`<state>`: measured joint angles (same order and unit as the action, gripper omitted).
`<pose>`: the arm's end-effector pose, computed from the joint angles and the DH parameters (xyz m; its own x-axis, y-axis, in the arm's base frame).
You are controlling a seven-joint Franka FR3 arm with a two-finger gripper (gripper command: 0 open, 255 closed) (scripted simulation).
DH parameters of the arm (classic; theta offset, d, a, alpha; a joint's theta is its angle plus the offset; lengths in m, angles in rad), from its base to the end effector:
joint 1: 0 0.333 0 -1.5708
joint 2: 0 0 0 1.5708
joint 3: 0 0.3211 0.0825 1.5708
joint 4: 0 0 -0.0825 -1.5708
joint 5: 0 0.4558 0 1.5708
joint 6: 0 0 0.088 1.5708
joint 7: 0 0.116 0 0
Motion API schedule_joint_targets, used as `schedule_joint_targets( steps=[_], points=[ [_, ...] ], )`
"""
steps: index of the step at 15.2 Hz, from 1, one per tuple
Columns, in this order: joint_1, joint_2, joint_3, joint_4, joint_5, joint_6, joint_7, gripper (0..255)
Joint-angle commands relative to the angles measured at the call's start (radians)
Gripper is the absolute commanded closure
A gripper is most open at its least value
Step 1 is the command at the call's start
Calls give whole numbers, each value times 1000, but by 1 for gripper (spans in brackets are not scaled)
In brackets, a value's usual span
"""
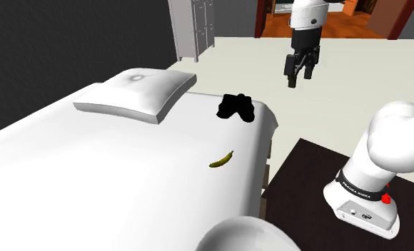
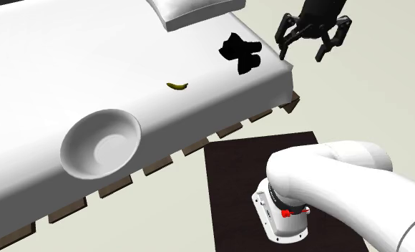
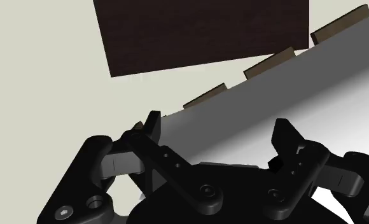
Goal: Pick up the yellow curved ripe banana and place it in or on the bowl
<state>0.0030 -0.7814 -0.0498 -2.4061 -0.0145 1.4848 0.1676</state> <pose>0.3626 -0.0211 0.5493 0.9706 -0.1947 -0.1415 -0.1962 -0.9806 0.0031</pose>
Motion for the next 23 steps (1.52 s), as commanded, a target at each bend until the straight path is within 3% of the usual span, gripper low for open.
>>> schedule_joint_targets(
  steps=[1, 12, 23],
  points=[
    [0, 0, 0, 0, 0, 0, 0, 0],
    [188, 258, 53, 37, 170, 187, -170, 0],
    [357, 499, 136, 149, 331, 294, -360, 0]
  ],
)
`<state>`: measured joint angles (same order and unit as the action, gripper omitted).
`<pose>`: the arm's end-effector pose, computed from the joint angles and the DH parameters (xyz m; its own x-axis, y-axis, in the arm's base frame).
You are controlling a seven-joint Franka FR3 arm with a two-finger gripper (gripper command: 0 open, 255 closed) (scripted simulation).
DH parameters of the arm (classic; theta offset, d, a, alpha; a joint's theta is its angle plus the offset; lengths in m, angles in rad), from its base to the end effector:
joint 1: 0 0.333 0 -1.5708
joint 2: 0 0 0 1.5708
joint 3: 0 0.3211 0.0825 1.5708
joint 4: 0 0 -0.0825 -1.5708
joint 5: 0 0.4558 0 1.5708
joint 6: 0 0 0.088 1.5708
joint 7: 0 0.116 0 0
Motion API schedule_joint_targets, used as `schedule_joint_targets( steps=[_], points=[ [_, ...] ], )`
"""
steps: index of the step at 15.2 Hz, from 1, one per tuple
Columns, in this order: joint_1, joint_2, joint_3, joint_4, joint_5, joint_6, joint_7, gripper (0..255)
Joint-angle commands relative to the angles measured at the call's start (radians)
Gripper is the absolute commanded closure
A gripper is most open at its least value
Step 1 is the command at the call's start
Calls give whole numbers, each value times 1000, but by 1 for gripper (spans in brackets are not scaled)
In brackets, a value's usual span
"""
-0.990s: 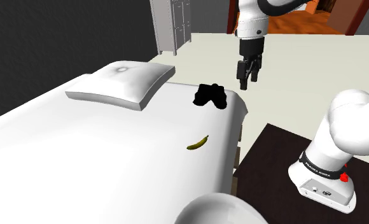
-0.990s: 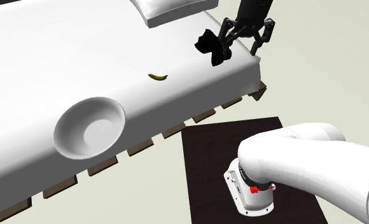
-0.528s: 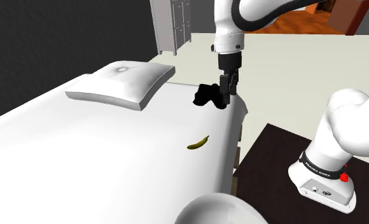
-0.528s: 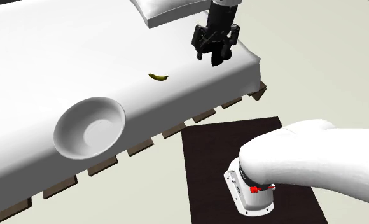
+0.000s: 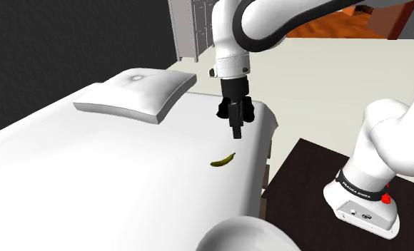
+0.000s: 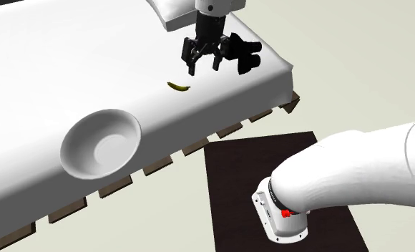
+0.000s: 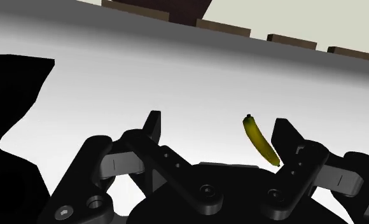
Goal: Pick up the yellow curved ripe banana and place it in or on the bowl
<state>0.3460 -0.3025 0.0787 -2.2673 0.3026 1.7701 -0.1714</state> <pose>0.4448 0.2334 0.4374 0.8555 0.4940 -0.1552 0.4405 -0.8519 -0.2833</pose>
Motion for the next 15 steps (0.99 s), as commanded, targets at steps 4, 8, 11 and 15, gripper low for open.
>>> schedule_joint_targets(
  steps=[4, 8, 11, 15],
  points=[
    [58, 83, 36, 52, 55, 25, -75, 0],
    [65, 86, 47, 5, 65, 78, -79, 0],
    [73, 93, 57, -34, 76, 126, -83, 0],
    [72, 93, 57, -34, 76, 126, -83, 0]
  ],
)
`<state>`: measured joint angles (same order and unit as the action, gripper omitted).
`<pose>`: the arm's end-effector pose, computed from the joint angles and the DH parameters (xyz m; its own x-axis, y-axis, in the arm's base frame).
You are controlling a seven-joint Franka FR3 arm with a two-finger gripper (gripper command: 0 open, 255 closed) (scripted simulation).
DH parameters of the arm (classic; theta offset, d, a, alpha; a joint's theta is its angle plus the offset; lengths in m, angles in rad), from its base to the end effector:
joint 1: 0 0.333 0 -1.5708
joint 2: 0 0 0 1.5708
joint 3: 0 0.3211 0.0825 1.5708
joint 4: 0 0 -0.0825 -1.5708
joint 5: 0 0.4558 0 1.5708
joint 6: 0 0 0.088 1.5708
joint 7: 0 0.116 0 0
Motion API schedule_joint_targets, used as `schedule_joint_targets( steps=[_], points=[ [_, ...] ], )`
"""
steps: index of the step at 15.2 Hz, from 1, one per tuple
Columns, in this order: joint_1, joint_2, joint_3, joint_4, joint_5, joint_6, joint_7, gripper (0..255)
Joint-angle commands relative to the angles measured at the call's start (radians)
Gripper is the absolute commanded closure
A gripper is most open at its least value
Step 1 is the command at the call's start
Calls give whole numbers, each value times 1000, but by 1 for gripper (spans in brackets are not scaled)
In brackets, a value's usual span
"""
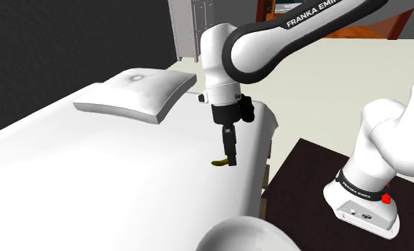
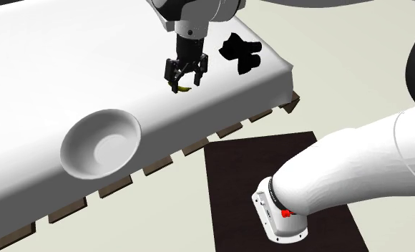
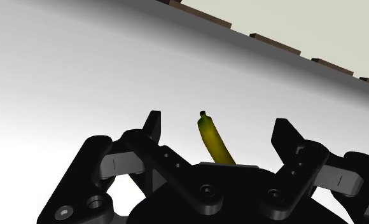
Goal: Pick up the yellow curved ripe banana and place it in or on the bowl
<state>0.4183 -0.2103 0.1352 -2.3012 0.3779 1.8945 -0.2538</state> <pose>0.4239 0.2973 0.3816 0.7782 0.6139 -0.1325 0.5469 -0.7661 -0.3377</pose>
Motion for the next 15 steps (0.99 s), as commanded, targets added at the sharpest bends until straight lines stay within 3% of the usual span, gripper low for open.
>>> schedule_joint_targets(
  steps=[1, 4, 5, 15],
  points=[
    [0, 1, 0, -1, 0, 2, 0, 0],
    [0, 1, 0, -1, 0, 1, 0, 0],
    [0, 1, 0, -1, 0, 1, 0, 255],
    [0, -5, -1, 8, -1, -12, 4, 255]
  ],
)
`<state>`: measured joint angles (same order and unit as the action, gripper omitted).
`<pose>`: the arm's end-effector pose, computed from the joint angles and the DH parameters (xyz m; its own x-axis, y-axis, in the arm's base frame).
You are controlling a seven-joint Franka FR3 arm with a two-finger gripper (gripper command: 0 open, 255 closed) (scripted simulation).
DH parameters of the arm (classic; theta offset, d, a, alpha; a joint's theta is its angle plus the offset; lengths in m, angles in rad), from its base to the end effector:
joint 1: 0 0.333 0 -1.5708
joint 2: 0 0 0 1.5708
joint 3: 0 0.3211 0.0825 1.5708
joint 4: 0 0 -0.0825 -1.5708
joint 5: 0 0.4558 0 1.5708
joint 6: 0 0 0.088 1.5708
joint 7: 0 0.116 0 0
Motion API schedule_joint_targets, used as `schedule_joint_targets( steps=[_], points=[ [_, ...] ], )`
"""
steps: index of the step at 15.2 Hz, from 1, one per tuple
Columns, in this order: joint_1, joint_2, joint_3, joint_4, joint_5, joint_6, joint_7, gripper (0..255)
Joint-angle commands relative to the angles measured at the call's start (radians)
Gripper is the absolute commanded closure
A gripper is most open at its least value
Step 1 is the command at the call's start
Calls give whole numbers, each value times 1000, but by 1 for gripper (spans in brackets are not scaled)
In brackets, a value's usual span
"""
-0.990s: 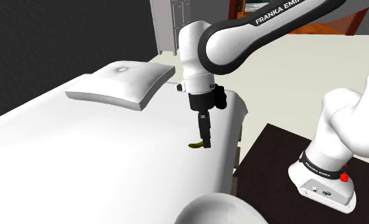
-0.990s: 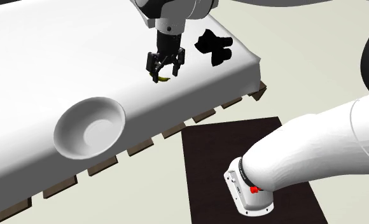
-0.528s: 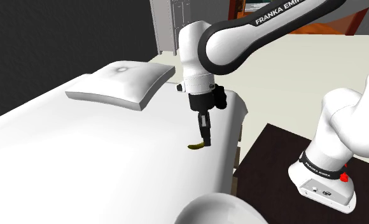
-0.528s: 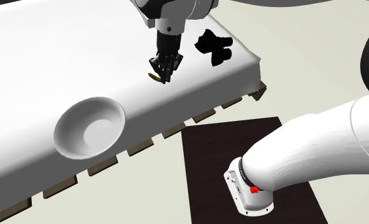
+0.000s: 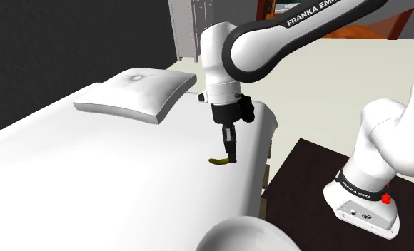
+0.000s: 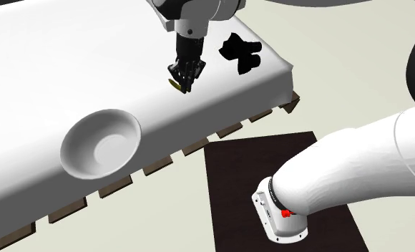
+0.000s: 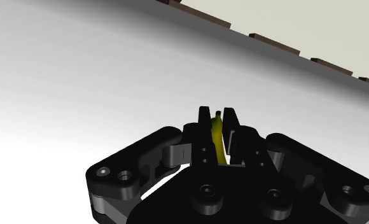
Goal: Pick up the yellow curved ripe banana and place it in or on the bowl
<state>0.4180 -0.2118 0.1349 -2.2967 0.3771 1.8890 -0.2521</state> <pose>0.4244 0.2975 0.3843 0.7782 0.6139 -0.1322 0.5470 -0.7661 -0.3375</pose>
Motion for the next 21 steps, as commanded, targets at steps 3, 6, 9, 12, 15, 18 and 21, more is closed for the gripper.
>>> schedule_joint_targets(
  steps=[3, 6, 9, 12, 15, 18, 21],
  points=[
    [-1, -17, -3, 30, -5, -46, 13, 255],
    [-3, -29, -5, 59, -8, -85, 24, 255],
    [-4, -39, -8, 89, -12, -124, 35, 255],
    [-5, -47, -11, 121, -15, -162, 46, 255],
    [-6, -53, -13, 155, -17, -201, 57, 255],
    [-7, -57, -16, 191, -20, -239, 68, 255],
    [-7, -59, -18, 228, -21, -277, 79, 255]
  ],
)
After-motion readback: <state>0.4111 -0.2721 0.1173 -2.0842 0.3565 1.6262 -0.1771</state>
